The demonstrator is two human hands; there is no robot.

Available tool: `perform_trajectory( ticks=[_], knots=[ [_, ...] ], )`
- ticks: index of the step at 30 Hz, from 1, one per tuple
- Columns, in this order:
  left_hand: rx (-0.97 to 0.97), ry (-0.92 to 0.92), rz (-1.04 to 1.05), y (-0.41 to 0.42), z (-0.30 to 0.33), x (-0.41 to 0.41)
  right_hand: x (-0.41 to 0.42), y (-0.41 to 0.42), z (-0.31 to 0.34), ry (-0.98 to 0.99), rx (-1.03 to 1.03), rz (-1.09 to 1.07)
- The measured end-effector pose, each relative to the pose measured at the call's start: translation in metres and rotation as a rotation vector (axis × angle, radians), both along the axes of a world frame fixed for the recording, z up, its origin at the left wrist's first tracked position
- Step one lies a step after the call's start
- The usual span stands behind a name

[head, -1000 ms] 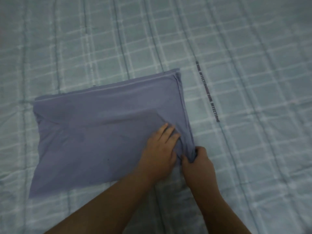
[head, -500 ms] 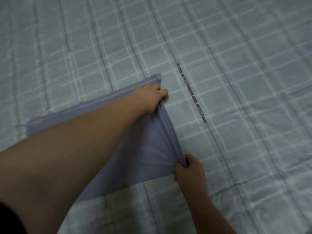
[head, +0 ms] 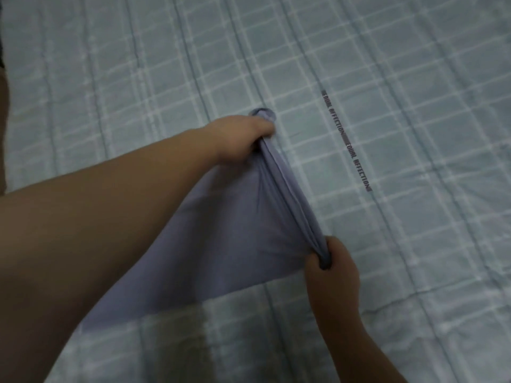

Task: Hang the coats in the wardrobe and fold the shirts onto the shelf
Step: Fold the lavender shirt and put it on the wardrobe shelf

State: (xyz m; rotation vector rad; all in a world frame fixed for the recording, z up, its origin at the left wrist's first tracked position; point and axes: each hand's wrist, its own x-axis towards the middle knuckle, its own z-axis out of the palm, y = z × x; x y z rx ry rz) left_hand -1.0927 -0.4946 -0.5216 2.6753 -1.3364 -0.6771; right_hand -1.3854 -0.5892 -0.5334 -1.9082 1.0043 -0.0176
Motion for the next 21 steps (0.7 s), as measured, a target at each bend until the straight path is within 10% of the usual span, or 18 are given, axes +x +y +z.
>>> perform_trajectory(
  ticks=[12,21],
  knots=[
    [-0.306,-0.055,0.238,0.26,0.081,0.007,0.026,0.208,0.064,-0.39,-0.072,0.468],
    [-0.252,0.057,0.47,0.412,-0.057,-0.044,0.004,0.337,-0.017,-0.056,-0.214,1.03]
  ],
)
